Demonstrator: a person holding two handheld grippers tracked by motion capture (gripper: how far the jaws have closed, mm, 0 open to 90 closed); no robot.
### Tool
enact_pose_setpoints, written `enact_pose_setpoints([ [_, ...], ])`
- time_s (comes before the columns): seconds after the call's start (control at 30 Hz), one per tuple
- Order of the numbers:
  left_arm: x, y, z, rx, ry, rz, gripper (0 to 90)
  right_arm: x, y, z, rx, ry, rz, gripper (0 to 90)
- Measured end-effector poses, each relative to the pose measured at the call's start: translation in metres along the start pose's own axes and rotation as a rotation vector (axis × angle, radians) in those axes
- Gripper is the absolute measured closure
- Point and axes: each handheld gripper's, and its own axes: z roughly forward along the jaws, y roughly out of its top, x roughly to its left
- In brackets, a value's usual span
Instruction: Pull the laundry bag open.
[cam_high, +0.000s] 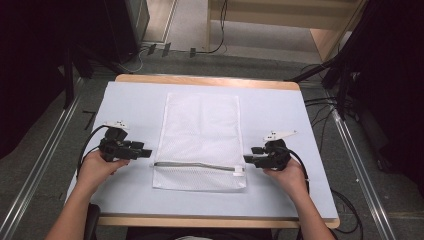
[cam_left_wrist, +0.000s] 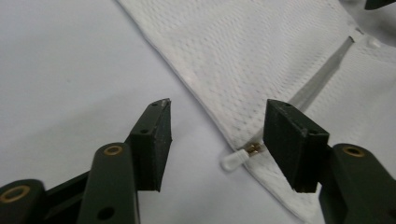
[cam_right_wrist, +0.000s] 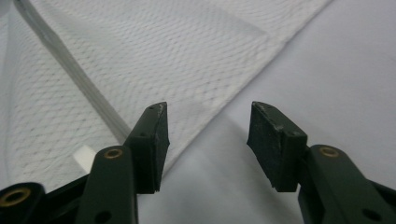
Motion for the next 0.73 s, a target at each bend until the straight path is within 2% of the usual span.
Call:
enact_pose_setpoints([
  [0.13, 0.005, 0.0, 0.0, -0.013, 0.026, -0.017, 39.7, -0.004, -0.002, -0.002, -0.006, -0.018, 0.02, 43.4],
  [0.33, 0.013, 0.0, 0.003, -0.006, 0.07, -0.029, 36.4, -0.009, -0.004, -0.003, -0.015, -0.046, 0.044, 39.1],
  [0.5, 0.018, 0.0, 0.003, -0.008, 0.078, -0.039, 34.5, -0.013, -0.007, -0.004, -0.015, -0.066, 0.062, 37.9],
  [0.73, 0.02, 0.001, 0.004, -0.026, 0.088, -0.047, 30.7, -0.014, -0.009, -0.004, -0.016, -0.078, 0.059, 36.8],
])
